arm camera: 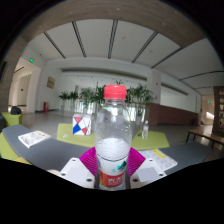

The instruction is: Pour water

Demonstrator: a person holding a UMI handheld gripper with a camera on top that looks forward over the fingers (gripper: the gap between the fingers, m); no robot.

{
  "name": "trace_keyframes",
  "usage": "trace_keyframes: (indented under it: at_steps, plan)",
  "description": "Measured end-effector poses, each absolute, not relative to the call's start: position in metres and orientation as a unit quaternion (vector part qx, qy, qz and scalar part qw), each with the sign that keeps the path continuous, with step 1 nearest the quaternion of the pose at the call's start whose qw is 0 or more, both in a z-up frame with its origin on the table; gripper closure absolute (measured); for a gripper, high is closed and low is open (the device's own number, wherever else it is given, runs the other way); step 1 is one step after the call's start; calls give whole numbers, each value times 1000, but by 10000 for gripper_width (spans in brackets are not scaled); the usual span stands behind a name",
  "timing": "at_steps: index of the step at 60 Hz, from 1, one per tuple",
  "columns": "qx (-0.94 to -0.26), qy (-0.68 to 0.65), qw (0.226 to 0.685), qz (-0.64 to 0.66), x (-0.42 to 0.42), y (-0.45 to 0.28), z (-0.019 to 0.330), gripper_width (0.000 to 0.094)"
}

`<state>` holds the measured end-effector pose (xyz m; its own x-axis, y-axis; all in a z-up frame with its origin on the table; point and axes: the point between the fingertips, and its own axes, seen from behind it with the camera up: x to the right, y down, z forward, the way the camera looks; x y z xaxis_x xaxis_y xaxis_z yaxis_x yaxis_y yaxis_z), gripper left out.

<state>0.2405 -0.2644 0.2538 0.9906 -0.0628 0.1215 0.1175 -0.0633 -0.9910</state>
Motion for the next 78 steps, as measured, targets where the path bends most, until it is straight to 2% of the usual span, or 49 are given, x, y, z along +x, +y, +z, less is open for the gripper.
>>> trace_keyframes:
  at_steps: [6,22,25,27,30,36,41,42,44,48,59,78]
  plan:
    - [-751,-16,656,-66,276,-273,210,594]
    - [-803,-6,593,-54,279,-277,82,589]
    - [-783,-6,620,-53,278,-279,88,562]
    - [-783,0,620,-52,279,-282,85,550]
    - [-782,8,621,-47,284,-278,88,474]
    - [-794,14,605,-52,284,-285,83,388]
    - [-816,22,574,-64,285,-295,82,65]
    - [-817,24,572,-64,284,-298,83,57]
    - [-819,27,570,-65,288,-299,83,114]
    - [-823,27,562,-71,282,-321,97,65]
    - [-829,21,553,-78,258,-393,145,83]
    - [-819,30,565,-91,209,-553,234,85]
